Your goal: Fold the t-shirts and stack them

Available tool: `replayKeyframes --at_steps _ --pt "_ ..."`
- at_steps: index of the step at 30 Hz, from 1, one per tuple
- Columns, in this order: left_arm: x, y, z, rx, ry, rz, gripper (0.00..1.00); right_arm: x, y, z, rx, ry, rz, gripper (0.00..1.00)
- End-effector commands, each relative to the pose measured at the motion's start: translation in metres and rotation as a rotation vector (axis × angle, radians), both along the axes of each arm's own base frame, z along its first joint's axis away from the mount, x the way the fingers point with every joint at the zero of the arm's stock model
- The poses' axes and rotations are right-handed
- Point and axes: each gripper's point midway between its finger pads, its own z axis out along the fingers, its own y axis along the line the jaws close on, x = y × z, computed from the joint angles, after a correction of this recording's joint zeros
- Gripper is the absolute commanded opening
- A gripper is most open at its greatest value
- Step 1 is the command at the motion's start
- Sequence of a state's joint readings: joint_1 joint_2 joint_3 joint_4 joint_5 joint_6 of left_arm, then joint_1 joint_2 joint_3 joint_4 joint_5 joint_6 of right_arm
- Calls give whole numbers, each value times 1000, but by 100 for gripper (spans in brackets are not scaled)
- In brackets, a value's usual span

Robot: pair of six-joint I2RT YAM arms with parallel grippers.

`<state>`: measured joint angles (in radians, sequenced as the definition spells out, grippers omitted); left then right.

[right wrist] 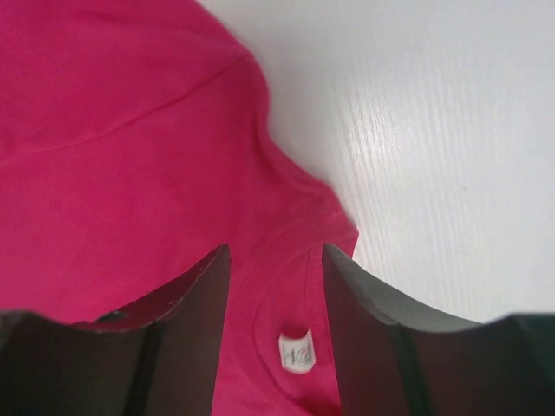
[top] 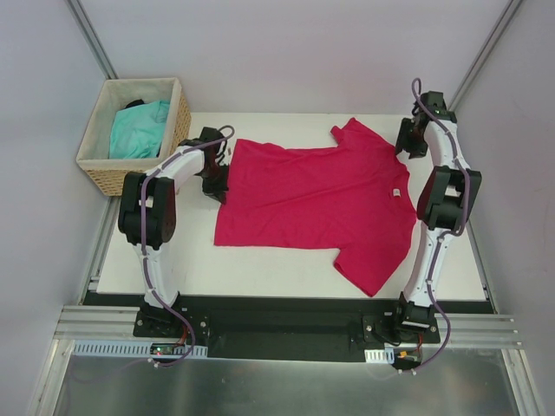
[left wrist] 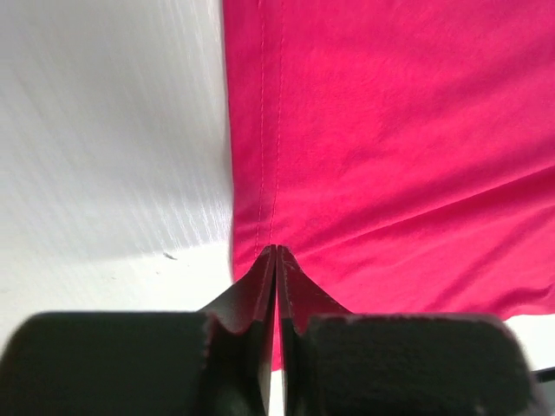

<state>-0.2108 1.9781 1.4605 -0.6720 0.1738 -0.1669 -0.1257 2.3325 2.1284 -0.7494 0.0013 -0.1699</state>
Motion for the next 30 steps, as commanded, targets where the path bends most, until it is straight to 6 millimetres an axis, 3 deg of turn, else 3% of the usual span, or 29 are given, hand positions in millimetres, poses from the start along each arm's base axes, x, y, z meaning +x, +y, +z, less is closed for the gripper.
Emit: replayKeyframes --at_steps 1,2,4,5,6,9,10,11,12,13,15,16,20,23,27,30 --pt "18 -9 23 -25 -62 -36 10 -9 16 113 30 -183 -8 50" --pt "20 -11 26 -35 -72 -43 12 -18 19 130 39 -207 -12 50" --pt "26 -14 37 -47 -104 -42 13 -37 33 120 85 -154 -20 48" --pt "25 -14 42 -48 -114 -39 14 -47 39 128 86 -157 -12 48" --pt "24 -15 45 -53 -117 -31 15 -65 44 104 92 -79 -11 47" --pt "14 -14 49 -69 -131 -17 28 -99 60 83 96 -11 2 47" --pt "5 -12 41 -65 -124 -15 30 -119 65 55 104 56 2 46" --pt "2 -10 49 -65 -156 -12 33 -132 66 42 101 85 -6 45" --pt "-10 -6 39 -52 -134 -9 34 -139 65 44 82 63 -16 45" --pt "-12 -2 39 -39 -153 -4 35 -165 67 19 87 139 -17 45" --pt "-24 3 39 -26 -159 -1 39 -182 66 15 82 147 -39 45" --pt "-25 4 40 -22 -165 -3 40 -203 66 -1 84 201 -46 45" --pt "-30 7 39 -19 -187 4 40 -228 55 -16 30 248 -82 45" --pt "-31 5 35 -34 -190 20 40 -233 48 -22 14 251 -95 44" --pt "-27 1 30 -61 -204 44 39 -233 39 -19 3 212 -90 42" --pt "-26 0 27 -65 -198 48 39 -236 35 -7 -17 185 -85 42"
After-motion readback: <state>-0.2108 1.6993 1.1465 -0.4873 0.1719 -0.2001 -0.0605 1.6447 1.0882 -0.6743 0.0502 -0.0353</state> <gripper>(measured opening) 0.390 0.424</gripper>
